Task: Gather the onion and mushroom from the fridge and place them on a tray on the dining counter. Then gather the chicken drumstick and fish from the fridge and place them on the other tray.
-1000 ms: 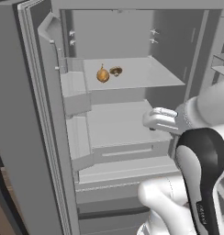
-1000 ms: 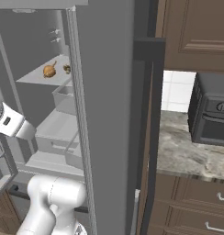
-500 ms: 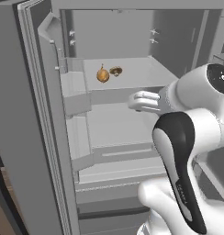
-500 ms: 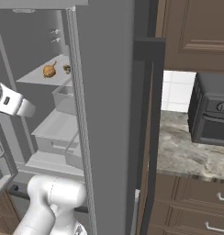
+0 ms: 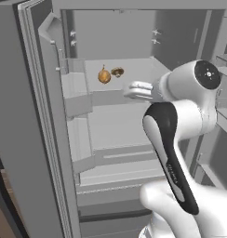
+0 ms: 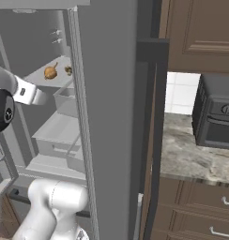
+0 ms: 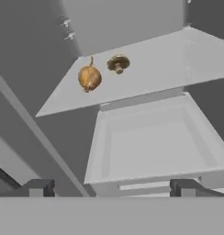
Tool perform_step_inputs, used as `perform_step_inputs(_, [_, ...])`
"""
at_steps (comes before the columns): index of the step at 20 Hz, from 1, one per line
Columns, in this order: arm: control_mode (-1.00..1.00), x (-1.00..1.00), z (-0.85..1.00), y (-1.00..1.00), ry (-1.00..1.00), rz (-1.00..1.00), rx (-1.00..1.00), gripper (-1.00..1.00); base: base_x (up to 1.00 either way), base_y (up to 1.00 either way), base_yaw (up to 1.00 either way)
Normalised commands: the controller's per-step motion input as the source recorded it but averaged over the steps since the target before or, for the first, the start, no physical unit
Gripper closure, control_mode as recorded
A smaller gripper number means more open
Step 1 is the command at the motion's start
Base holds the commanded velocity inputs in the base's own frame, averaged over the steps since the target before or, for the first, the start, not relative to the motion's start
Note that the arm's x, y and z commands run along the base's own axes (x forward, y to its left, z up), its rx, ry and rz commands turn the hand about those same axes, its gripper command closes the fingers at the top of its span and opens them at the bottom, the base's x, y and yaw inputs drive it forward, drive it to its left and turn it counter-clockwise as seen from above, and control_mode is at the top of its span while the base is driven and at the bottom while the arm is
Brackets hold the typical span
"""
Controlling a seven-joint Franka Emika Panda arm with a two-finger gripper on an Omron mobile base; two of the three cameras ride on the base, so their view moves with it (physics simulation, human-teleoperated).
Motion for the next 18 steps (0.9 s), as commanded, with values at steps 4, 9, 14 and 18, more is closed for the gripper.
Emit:
perform_step_inputs(4, [-1.0,0.57,0.42,0.07,0.01,0.03,-0.01,-1.0,0.0,0.0,0.0])
perform_step_inputs(9, [-1.0,0.52,0.06,0.21,0.04,0.0,-0.01,-1.0,0.0,0.0,0.0])
perform_step_inputs(14, [-1.0,0.54,0.0,0.14,0.12,0.0,0.0,-1.0,0.0,0.0,0.0])
perform_step_inputs(18, [-1.0,0.51,-0.02,0.16,0.06,0.0,0.0,-1.0,0.0,0.0,0.0])
